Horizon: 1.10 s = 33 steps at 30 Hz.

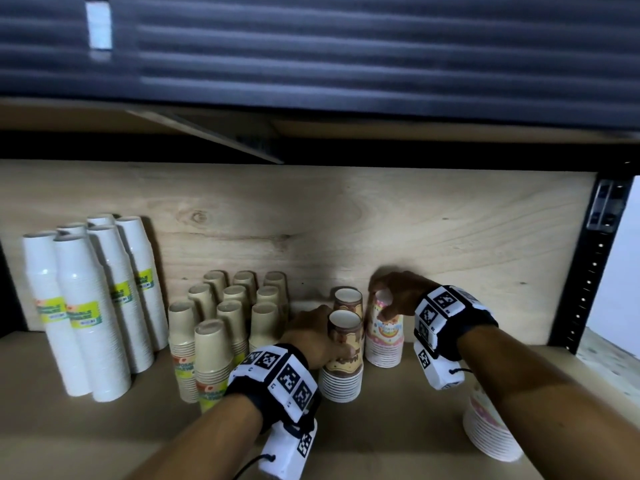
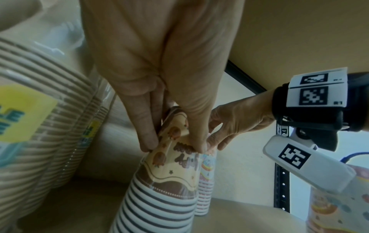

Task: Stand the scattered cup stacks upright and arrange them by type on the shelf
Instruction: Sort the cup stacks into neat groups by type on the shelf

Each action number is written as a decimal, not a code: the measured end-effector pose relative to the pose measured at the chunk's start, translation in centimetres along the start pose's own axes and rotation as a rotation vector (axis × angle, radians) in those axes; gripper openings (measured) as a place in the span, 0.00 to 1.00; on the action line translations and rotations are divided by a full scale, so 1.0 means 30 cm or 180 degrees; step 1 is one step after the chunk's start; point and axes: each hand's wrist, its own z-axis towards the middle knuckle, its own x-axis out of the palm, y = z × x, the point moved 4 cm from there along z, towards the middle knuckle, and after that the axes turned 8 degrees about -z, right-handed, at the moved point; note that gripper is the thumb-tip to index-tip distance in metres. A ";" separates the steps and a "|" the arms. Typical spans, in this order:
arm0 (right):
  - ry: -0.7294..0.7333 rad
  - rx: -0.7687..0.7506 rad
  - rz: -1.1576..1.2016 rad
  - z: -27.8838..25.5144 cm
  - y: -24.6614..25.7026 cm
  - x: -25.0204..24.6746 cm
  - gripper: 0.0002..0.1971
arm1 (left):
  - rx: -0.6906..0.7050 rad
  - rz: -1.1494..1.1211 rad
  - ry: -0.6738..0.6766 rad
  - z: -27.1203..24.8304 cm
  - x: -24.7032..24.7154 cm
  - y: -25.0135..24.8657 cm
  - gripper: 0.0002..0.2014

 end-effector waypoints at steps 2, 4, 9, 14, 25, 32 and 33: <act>-0.0022 -0.0006 -0.0027 0.001 0.004 -0.003 0.31 | 0.0017 0.0010 -0.0014 0.002 0.001 -0.003 0.30; 0.0012 0.0010 -0.0033 0.000 0.000 0.000 0.33 | 0.0037 0.0030 -0.0032 0.004 0.007 -0.006 0.30; 0.0024 0.0189 -0.0061 -0.057 -0.034 -0.030 0.39 | -0.0010 0.0156 0.0013 0.003 0.013 -0.014 0.32; 0.0389 0.0597 -0.0074 -0.165 -0.111 -0.049 0.33 | -0.0113 0.0157 0.0071 0.004 0.029 -0.012 0.34; 0.0797 0.1171 -0.0204 -0.404 -0.201 0.011 0.30 | -0.0024 0.0119 0.0087 -0.012 0.047 -0.042 0.38; 0.0788 0.1042 -0.0645 -0.481 -0.240 0.041 0.33 | 0.0075 0.0128 0.0039 -0.035 0.044 -0.046 0.40; 0.0832 0.1015 -0.0569 -0.485 -0.244 0.041 0.32 | 0.0104 0.0118 0.0019 -0.039 0.040 -0.046 0.39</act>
